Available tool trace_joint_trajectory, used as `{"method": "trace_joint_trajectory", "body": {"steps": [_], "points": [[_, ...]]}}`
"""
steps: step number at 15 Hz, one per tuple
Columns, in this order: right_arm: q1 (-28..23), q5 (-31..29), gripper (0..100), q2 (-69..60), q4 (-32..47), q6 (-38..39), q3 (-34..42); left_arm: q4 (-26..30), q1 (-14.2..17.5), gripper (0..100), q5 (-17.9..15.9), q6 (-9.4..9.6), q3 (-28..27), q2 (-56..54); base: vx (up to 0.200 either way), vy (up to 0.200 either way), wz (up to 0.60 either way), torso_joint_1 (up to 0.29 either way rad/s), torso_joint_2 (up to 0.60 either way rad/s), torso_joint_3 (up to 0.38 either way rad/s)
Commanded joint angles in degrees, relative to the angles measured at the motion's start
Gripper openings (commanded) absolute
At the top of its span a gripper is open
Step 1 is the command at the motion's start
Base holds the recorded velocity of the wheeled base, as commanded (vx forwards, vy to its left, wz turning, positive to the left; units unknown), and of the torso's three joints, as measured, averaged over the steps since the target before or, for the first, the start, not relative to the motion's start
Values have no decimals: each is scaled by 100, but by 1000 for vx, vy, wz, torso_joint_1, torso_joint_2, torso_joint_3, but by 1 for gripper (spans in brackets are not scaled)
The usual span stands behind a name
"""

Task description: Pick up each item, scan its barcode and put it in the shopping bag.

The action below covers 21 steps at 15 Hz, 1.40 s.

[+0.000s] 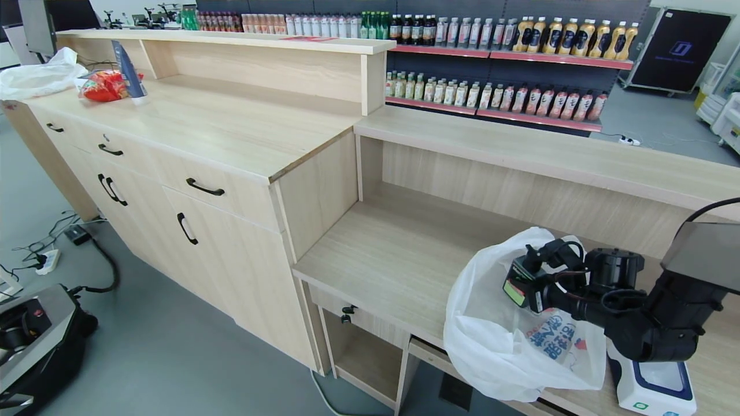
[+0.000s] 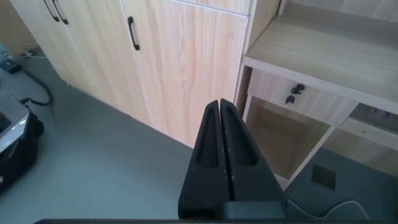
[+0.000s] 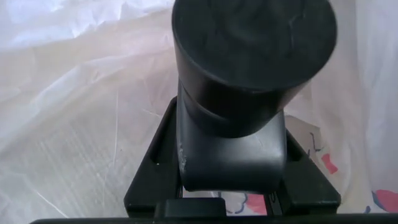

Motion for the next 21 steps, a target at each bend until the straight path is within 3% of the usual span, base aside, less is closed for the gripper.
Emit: {"method": "trace_joint_trajectory", "body": {"steps": [1, 3, 4, 8, 11, 13, 18, 21], "points": [[-1, -1, 0, 102, -8, -14, -6, 0, 4, 0, 2, 0, 0, -2, 0, 0, 0, 0, 0, 0], [-1, -1, 0, 155, -17, -84, -15, 0, 4, 0, 2, 0, 0, -2, 0, 0, 0, 0, 0, 0], [-1, -1, 100, 164, -17, -84, -6, 0, 4, 0, 2, 0, 0, -2, 0, 0, 0, 0, 0, 0], [52, 8, 100, 76, -131, -31, 20, 0, 4, 0, 2, 0, 0, -2, 0, 0, 0, 0, 0, 0], [96, -10, 100, -1242, 79, -75, 310, 0, 4, 0, 2, 0, 0, -2, 0, 0, 0, 0, 0, 0], [-1, -28, 100, -2324, 387, -93, 996, 0, 4, 0, 2, 0, 0, -2, 0, 0, 0, 0, 0, 0], [-1108, -36, 100, -4670, 2558, -743, 1400, 0, 4, 0, 2, 0, 0, -2, 0, 0, 0, 0, 0, 0], [-1829, 16, 100, -5075, 2804, -937, 1444, 0, 4, 0, 2, 0, 0, -2, 0, 0, -600, -1, 4, 1]]}}
